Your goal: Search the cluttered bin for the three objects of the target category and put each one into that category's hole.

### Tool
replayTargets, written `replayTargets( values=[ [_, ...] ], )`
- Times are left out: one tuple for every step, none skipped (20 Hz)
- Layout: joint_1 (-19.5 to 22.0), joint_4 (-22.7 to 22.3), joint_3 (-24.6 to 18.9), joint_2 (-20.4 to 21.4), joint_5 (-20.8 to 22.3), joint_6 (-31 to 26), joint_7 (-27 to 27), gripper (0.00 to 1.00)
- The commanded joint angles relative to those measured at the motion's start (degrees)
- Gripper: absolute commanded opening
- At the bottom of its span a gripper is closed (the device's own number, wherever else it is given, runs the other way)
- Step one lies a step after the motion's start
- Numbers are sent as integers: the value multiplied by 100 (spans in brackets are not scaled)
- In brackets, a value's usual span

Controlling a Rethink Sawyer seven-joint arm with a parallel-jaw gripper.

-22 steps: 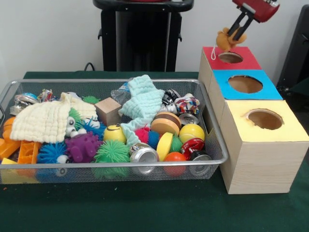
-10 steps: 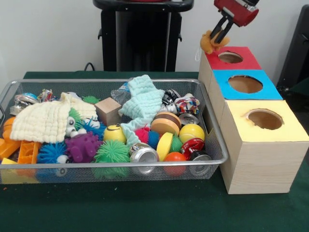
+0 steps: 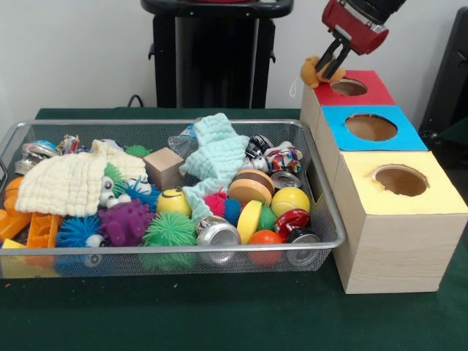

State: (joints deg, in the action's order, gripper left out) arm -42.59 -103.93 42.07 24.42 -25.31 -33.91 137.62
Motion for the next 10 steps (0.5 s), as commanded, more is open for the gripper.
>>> replayTargets(
  values=[
    [-48,626,-334,-749,-263,-687,1966,0],
    [-47,682,-323,-772,-244,-808,1952,0],
    [-47,761,-295,-809,-219,-934,1943,0],
    [-62,796,-266,-830,-221,-973,1964,0],
    [-77,830,-236,-850,-223,-1012,1984,0],
    [-87,855,-216,-863,-222,-1057,1993,0],
    [-112,906,-159,-894,-203,-1152,2012,0],
    [-125,927,-134,-903,-200,-1205,2022,0],
    [-145,961,-96,-922,-188,-1285,2031,0],
    [-165,996,-59,-941,-175,-1366,2040,0]
  ],
)
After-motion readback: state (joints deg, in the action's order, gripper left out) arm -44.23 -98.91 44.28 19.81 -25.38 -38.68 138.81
